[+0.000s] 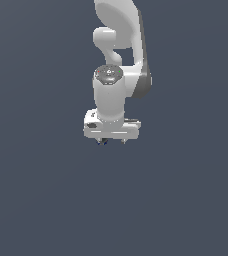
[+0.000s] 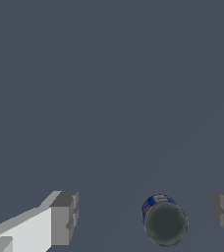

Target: Pick up the object and move it to a goal position.

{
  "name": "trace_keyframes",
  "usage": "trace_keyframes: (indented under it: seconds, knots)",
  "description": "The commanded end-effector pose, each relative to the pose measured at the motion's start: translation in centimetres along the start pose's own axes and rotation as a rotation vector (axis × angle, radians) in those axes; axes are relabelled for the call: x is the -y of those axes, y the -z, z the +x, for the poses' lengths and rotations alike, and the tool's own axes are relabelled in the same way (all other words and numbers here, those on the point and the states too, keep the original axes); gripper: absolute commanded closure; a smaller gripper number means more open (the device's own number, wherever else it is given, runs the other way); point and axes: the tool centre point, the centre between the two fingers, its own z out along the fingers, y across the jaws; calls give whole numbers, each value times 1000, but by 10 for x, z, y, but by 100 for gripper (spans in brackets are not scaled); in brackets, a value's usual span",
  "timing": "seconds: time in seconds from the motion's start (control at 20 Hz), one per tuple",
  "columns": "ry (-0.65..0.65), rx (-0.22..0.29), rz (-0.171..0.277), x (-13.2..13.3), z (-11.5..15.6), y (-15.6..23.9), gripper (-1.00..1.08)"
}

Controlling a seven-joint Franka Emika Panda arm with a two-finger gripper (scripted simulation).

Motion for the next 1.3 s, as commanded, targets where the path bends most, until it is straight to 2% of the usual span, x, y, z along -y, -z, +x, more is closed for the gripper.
trace_keyframes:
  seconds: [0.0,0.4,0.75,1.25]
  knots:
    - [0,0,0,0,0,0,-92]
    - [-14,-33,12,2,8,15,-92]
    - [-14,-34,12,2,9,16,-92]
    - [-107,-19,10,-12,-12,-11,-92]
